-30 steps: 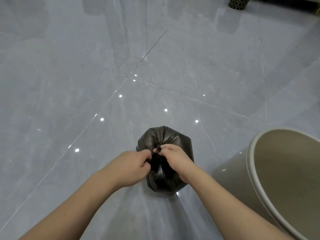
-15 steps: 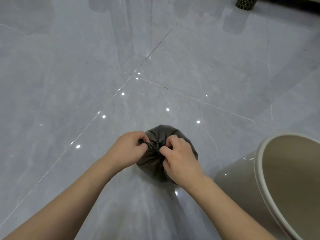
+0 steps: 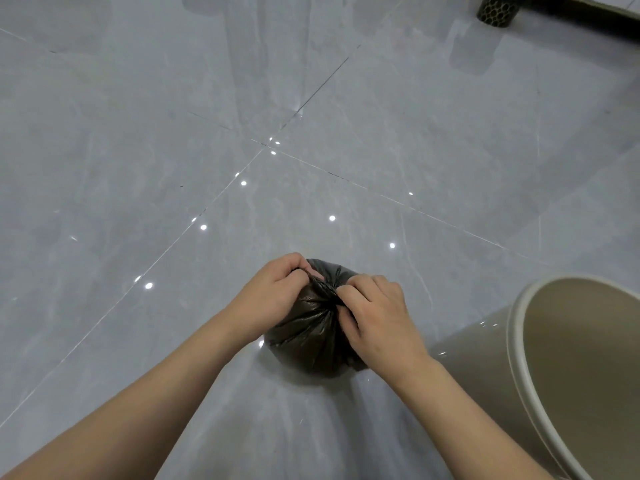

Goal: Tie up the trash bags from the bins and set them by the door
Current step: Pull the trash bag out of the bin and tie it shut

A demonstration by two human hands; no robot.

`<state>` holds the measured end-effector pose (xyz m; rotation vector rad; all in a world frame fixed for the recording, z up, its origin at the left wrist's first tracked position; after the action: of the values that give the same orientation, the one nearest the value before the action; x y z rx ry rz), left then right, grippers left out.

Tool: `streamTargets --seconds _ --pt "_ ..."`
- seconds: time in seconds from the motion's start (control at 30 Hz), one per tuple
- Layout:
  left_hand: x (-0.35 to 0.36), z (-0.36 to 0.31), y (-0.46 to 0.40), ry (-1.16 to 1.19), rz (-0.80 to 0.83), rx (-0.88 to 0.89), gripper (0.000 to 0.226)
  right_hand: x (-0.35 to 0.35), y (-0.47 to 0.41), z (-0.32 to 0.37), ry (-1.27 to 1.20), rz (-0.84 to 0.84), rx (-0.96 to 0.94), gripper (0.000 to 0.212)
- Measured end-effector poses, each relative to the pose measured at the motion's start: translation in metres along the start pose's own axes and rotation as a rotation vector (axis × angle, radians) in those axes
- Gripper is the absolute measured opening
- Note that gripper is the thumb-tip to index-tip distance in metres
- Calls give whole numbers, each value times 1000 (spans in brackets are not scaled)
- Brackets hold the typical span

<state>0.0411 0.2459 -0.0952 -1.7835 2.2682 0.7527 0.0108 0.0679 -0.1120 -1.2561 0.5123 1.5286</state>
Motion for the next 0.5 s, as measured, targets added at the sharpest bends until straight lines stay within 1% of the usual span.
streamTargets --seconds 0.1,0.17,0.27,0.33,0.4,0.5 --pt "5 0 -3 -56 5 -46 19 -1 5 -1 -26 -56 -12 12" --pt "10 1 -4 -64 26 -82 18 -2 6 1 -43 -80 -17 18" --pt "13 0 -3 -101 44 -105 18 -4 6 5 -43 -74 -44 27" --pt "14 1 -2 -110 46 -100 15 -5 6 5 -44 -72 -58 25" --pt "15 4 0 -114 23 -80 11 -6 5 4 -65 -67 -33 19" --pt "15 10 6 -53 25 -8 33 -5 2 2 -156 -38 98 17"
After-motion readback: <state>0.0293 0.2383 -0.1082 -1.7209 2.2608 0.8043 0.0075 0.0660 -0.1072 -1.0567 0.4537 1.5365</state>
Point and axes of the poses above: each hand's wrist, its own y-axis away from the middle knuckle, its own x-axis out of the palm, z = x × y, the point moved 1 cm from there along -y, towards the middle knuckle, and after that the axes turned 11 degrees about -y, right-handed, at the moved point
